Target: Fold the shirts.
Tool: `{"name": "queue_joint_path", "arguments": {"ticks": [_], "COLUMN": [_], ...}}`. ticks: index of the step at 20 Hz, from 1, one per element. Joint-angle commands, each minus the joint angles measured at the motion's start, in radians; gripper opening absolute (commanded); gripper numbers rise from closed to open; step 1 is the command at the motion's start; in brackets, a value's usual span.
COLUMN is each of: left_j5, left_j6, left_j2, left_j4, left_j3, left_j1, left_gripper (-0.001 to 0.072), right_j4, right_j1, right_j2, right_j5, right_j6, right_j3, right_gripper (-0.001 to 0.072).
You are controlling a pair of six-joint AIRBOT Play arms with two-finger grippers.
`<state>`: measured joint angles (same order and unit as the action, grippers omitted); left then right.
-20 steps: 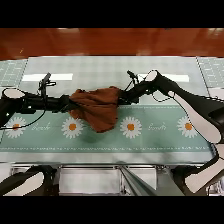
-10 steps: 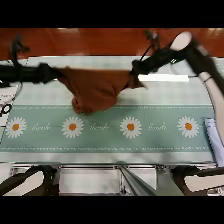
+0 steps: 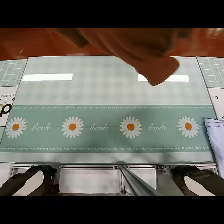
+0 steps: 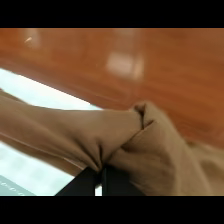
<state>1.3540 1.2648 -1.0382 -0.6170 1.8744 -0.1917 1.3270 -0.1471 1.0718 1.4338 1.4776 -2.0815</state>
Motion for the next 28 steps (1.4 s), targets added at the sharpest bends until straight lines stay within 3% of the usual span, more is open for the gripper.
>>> {"name": "queue_joint_path", "arguments": {"ticks": [1, 4, 8, 10, 16, 21, 22, 23, 24, 25, 28], "left_j5": [0.121, 0.175, 0.166, 0.093, -0.383, -0.428, -0.443, -0.454, -0.452, -0.432, -0.296], "left_j6": [0.026, 0.058, 0.037, -0.003, -0.026, -0.026, -0.026, -0.026, -0.026, -0.022, 0.025], "left_j2": [0.109, 0.186, 0.270, 0.279, 0.126, -0.145, -0.183, -0.210, -0.229, -0.236, -0.222], "left_j4": [-0.042, -0.042, -0.043, -0.055, -0.184, -0.111, -0.087, -0.084, -0.095, -0.125, -0.162], "left_j3": [0.044, -0.082, -0.442, -0.649, -1.062, -1.085, -1.083, -1.073, -1.049, -1.007, -0.843], "left_j1": [0.000, 0.027, 0.119, 0.138, 0.138, 0.138, 0.138, 0.136, 0.126, 0.098, -0.090], "left_gripper": [0.0015, 0.0015, 0.0015, 0.0015, 0.0015, 0.0016, 0.0019, 0.0112, 0.0393, 0.0508, 0.0507], "right_j4": [0.132, 0.055, -0.122, -0.201, -0.428, -0.590, -0.621, -0.642, -0.642, -0.636, -0.561], "right_j1": [0.002, 0.002, 0.002, 0.002, 0.002, -0.038, -0.040, -0.031, -0.006, 0.037, 0.228], "right_j2": [-0.169, -0.225, -0.188, -0.121, 0.319, 0.626, 0.661, 0.684, 0.689, 0.684, 0.599], "right_j5": [0.139, 0.146, 0.095, 0.007, -0.095, -0.137, -0.151, -0.159, -0.148, -0.105, 0.121], "right_j6": [0.009, 0.019, -0.002, -0.034, -0.103, -0.112, -0.109, -0.105, -0.106, -0.092, -0.079], "right_j3": [-0.009, 0.084, 0.307, 0.415, 0.453, 0.452, 0.452, 0.452, 0.447, 0.430, 0.403], "right_gripper": [0.0034, 0.0034, 0.0034, 0.0034, 0.0034, 0.0036, 0.0112, 0.0341, 0.0413, 0.0413, 0.0409]}}
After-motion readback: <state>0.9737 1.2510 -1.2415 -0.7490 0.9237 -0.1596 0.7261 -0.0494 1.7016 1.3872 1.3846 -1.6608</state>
